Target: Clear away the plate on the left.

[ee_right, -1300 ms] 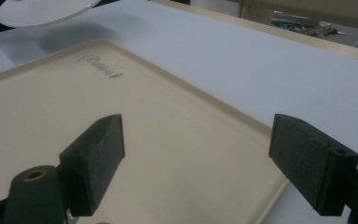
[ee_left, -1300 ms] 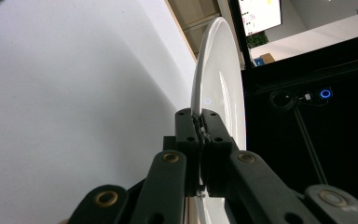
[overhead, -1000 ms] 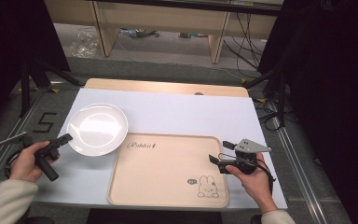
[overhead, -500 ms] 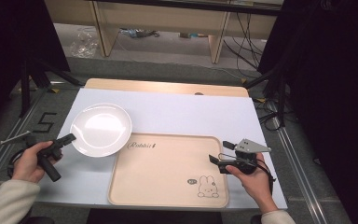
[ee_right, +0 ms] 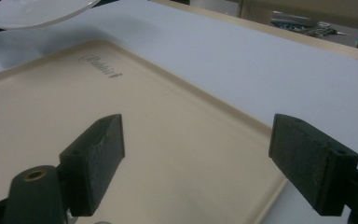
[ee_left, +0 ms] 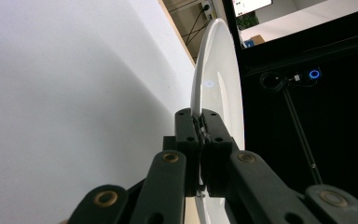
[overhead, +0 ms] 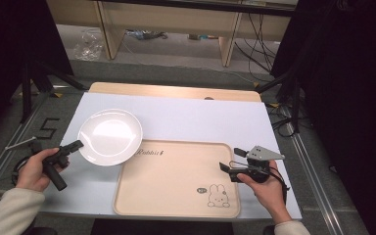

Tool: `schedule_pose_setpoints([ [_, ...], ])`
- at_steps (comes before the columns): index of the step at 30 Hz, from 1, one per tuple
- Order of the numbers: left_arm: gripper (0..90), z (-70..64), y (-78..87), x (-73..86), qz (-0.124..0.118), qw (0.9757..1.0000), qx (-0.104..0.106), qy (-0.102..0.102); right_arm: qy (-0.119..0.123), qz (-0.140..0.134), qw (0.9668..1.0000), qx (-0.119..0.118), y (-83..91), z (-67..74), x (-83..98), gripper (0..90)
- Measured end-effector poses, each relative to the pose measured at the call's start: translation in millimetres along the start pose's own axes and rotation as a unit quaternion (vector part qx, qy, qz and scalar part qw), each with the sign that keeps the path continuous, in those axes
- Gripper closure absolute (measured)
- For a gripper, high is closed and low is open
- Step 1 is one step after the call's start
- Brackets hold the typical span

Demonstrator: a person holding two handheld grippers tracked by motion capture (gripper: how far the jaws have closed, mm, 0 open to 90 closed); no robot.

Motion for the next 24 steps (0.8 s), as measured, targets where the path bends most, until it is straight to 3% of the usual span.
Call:
schedule_pose_setpoints([
  [9, 86.7, -1.9, -1.8, 2.2, 0.003, 1.0000, 0.007, 0.001, -0.009, -0.001, 1.0000, -0.001, -0.1, 1.8, 0.2, 19.0],
  [10, 86.7, -1.9, -2.1, 2.6, 0.003, 1.0000, 0.007, 0.000, 0.002, -0.002, 1.0000, 0.001, -0.3, -0.2, -0.2, 19.0],
  [13, 86.7, -3.1, -3.0, 3.4, 0.002, 1.0000, 0.008, 0.005, 0.001, -0.002, 1.0000, 0.001, -0.2, -0.1, -0.2, 19.1],
  [14, 86.7, -3.4, -3.1, 3.6, 0.003, 0.9999, 0.009, 0.006, -0.009, -0.001, 1.0000, 0.000, -0.1, 1.6, 0.3, 19.1],
  [24, 86.6, -6.3, -4.7, 6.8, 0.008, 0.9999, 0.013, 0.005, -0.012, 0.002, 0.9999, -0.002, 0.3, 2.0, 0.5, 19.0],
])
Point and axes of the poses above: each handheld gripper's, and its own axes: y roughly backward along the jaws, x roughly out of its underside, z roughly to its left, the point moved 6 cm from there along -y, roughly forward along the jaws, and after that the axes turned 8 degrees about -z, right-handed, at the moved point
